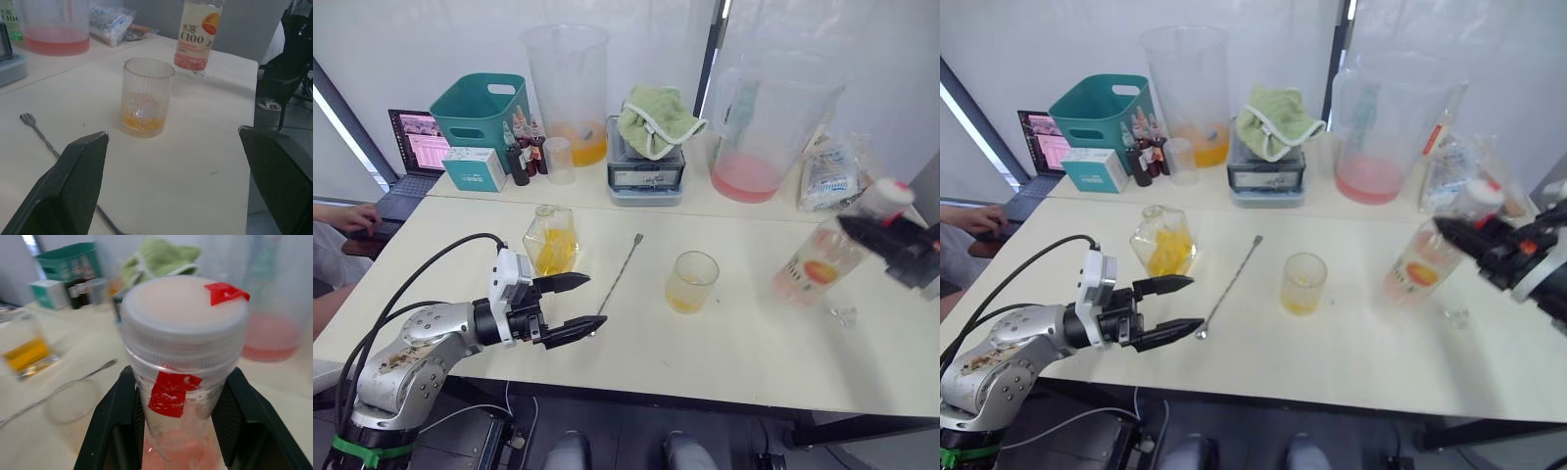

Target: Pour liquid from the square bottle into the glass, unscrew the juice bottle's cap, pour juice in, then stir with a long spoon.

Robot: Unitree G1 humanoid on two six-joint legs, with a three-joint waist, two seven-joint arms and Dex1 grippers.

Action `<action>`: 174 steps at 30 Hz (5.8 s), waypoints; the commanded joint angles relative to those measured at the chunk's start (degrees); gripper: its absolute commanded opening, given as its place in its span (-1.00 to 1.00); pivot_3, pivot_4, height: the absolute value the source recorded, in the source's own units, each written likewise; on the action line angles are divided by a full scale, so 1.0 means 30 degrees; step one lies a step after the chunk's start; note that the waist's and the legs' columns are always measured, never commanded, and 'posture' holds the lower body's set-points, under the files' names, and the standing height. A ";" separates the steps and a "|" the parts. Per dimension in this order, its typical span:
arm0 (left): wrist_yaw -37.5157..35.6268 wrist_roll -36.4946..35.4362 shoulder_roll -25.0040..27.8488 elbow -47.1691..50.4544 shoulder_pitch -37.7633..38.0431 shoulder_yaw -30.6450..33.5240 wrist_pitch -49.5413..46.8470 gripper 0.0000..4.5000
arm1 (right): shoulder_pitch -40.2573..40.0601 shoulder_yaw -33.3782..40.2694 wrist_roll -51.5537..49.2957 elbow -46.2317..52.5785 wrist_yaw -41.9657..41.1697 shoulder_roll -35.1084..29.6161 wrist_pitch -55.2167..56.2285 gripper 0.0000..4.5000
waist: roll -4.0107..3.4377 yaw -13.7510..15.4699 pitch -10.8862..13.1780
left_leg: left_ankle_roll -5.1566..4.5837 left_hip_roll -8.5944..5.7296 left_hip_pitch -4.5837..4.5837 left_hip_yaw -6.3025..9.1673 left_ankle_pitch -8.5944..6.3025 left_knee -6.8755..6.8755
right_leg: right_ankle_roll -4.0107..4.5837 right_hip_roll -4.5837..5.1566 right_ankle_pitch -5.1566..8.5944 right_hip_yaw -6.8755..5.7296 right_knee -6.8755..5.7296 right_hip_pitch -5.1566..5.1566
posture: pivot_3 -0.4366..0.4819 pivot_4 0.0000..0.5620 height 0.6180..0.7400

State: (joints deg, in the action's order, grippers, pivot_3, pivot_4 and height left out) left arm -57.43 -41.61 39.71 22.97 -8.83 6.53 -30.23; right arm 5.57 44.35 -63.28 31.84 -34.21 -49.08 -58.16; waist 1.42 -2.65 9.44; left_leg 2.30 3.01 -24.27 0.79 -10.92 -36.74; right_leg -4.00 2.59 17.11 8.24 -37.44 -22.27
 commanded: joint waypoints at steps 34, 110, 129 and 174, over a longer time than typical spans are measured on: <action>-0.1924 0.0958 0.0265 -0.0290 -0.0278 -0.0496 0.1770 1.00 | -0.1271 -1.3571 0.6532 0.5627 0.1282 0.2826 0.7263 -0.06 | 0.0093 0.0052 0.0034 | 0.0001 0.0010 -0.0021 0.0046 0.0000 0.0002 | 0.0005 0.0000 -0.0007 -0.0046 0.0081 0.0019 | -0.05 -0.47 1.00; -0.3487 0.1740 0.0287 -0.2501 -0.2325 -0.1458 0.2027 1.00 | -0.1322 -1.6188 0.4837 0.9387 1.4218 0.4389 0.6868 0.97 | 0.0129 0.0019 0.0037 | 0.0010 0.0008 -0.0043 0.0154 0.0012 0.0002 | 0.0033 -0.0006 -0.0010 -0.0133 0.0061 0.0023 | -0.05 -0.47 1.00; -0.2762 0.1406 0.1071 -0.1434 -0.1719 -0.0394 0.1490 1.00 | 0.3648 -1.3400 0.4073 -0.3182 -0.7737 -0.0537 0.9228 0.97 | 0.0136 0.0034 0.0045 | 0.0002 0.0011 -0.0045 0.0177 0.0017 -0.0002 | 0.0032 -0.0008 -0.0013 -0.0182 0.0070 0.0040 | -0.05 -0.47 1.00; -0.3356 0.2138 -0.0001 -0.2841 -0.2563 -0.1488 0.2588 1.00 | -0.3765 -1.7059 0.9946 0.9324 1.1324 0.6040 0.6124 -0.52 | 0.0128 0.0074 0.0045 | 0.0007 0.0009 -0.0104 0.0259 0.0041 -0.0008 | 0.0047 0.0000 -0.0015 -0.0291 0.0041 0.0021 | -0.05 -0.47 1.00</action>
State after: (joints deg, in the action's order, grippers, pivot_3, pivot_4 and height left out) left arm -67.02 -35.31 39.89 13.81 -15.53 1.78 -23.72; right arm -4.26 -6.24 -35.76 59.89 -0.42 -30.91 -39.87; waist 1.81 -2.43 9.57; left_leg 2.32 3.04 -24.56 1.57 -10.80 -36.77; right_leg -3.86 2.59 17.06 7.36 -37.32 -22.18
